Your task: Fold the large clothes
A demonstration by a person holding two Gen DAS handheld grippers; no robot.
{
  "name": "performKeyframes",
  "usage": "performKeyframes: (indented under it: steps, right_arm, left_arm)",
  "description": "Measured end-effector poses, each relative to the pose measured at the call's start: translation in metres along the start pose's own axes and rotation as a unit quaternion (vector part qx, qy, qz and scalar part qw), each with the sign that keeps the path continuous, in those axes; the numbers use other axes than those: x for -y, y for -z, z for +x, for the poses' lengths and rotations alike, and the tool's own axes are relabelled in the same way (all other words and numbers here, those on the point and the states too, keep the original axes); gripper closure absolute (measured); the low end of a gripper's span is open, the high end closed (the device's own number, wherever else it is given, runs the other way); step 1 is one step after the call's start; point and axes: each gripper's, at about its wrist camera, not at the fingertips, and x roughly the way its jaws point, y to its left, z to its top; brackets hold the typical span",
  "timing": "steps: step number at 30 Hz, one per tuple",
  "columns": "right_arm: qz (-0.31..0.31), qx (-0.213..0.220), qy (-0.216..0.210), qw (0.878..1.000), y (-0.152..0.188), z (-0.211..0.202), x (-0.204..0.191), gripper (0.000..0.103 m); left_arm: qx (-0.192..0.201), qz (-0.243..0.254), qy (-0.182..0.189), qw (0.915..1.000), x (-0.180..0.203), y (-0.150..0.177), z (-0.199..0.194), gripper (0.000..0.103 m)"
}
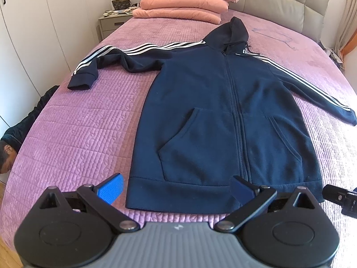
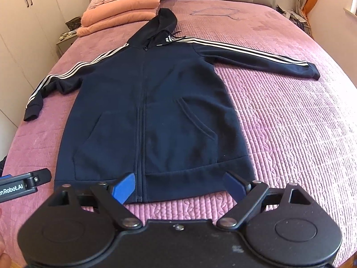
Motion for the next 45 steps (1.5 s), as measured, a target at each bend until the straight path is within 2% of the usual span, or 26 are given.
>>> performKeyframes:
  steps: [16, 20, 29, 45]
  right_arm:
    - [-0.007, -0.004, -0.003, 1.000, 0.001, 0.003, -0.001, 0.001]
    - [-0.010, -0.003, -0.002, 1.000, 0.001, 0.003, -0.002, 0.001]
    - [-0.017, 0.001, -0.002, 1.000, 0.003, 0.003, -0.007, 0.001]
    - [-0.028, 0.002, -0.004, 1.000, 0.000, 0.015, -0.014, 0.001]
  left_arm:
    - [-0.007, -0.001, 0.002, 1.0000, -0.002, -0.001, 0.005, 0.000]
    - [-0.013, -0.008, 0.019, 0.9997, -0.006, 0.000, 0.007, 0.000]
    - [-0.009, -0.008, 0.014, 0.9998, -0.005, 0.002, 0.010, 0.000]
    - [-0.012, -0.012, 0.022, 0.9996, -0.010, -0.005, 0.031, 0.002]
